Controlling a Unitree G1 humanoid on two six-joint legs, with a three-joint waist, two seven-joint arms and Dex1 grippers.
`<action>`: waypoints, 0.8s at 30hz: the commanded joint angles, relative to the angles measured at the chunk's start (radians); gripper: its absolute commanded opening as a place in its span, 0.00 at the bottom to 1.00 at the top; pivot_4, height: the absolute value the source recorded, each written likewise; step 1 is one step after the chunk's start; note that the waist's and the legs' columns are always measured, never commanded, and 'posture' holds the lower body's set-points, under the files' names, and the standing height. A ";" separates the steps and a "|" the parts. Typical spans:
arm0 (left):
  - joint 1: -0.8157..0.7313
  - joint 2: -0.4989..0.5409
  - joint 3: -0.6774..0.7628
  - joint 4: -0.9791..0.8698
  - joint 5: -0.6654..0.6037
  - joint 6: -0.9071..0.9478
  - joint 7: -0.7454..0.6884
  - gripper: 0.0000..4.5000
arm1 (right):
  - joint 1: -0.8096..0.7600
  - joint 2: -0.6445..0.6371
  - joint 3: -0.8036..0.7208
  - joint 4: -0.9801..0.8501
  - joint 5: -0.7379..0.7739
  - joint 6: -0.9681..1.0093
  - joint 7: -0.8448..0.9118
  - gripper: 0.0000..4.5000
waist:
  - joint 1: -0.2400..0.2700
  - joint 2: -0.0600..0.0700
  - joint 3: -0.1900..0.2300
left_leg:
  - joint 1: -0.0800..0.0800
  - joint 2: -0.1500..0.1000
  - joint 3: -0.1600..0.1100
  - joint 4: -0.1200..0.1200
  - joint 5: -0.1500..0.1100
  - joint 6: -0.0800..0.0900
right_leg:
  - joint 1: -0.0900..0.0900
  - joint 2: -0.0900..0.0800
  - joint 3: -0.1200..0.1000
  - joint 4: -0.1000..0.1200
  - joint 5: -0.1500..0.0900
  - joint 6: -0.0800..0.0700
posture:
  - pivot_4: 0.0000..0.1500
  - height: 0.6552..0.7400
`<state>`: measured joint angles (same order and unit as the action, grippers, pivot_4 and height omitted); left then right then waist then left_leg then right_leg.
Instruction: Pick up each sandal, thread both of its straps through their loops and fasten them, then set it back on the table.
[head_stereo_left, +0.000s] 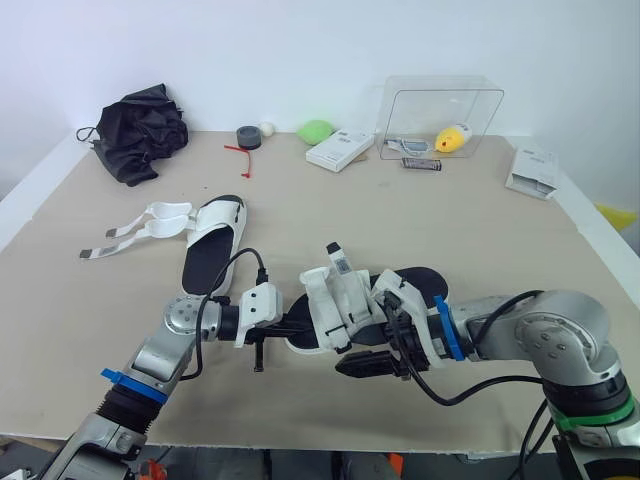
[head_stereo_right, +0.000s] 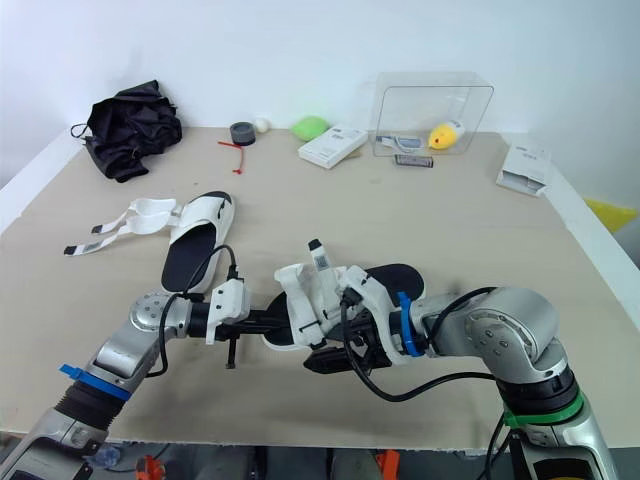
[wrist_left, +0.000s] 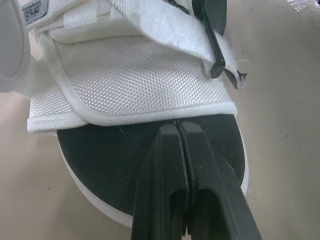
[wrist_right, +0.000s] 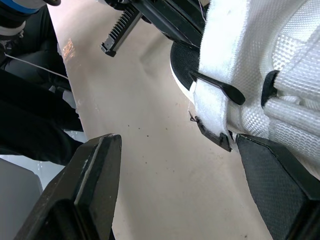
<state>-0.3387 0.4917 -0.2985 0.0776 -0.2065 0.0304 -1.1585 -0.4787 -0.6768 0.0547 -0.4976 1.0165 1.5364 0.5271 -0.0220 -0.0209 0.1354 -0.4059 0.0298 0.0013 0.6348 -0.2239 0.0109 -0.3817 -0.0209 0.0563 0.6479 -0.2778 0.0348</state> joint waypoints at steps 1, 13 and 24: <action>0.056 0.017 -0.067 0.072 0.064 0.045 -0.013 0.00 | -0.003 0.032 -0.091 -0.008 -0.003 0.016 -0.057 0.88 | 0.000 0.000 0.000 | 0.000 0.000 0.000 0.000 0.000 0.000 | 0.000 0.000 0.000 0.000 0.000 0.000 | 1.00 1.00; 0.040 0.012 -0.067 0.098 0.070 0.030 -0.019 0.00 | -0.004 0.186 -0.114 0.037 0.013 0.078 -0.123 0.88 | -0.002 0.000 0.000 | 0.001 0.000 0.001 0.000 0.001 0.002 | 0.000 0.001 0.001 0.000 0.001 -0.004 | 1.00 1.00; 0.051 0.017 -0.063 0.085 0.068 0.032 -0.018 0.00 | -0.002 0.167 -0.102 0.023 0.028 0.078 -0.091 0.01 | -0.003 0.001 0.001 | -0.001 0.000 0.001 -0.001 0.002 0.003 | -0.002 0.000 0.002 0.000 0.000 0.000 | 1.00 1.00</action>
<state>-0.3413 0.4902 -0.2964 0.0851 -0.2068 0.0187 -1.1687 -0.4698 -0.5019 -0.0301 -0.4446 1.0210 1.6178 0.4120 -0.0251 -0.0201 0.1361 -0.4075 0.0294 0.0019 0.6334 -0.2223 0.0137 -0.3834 -0.0205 0.0579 0.6479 -0.2775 0.0351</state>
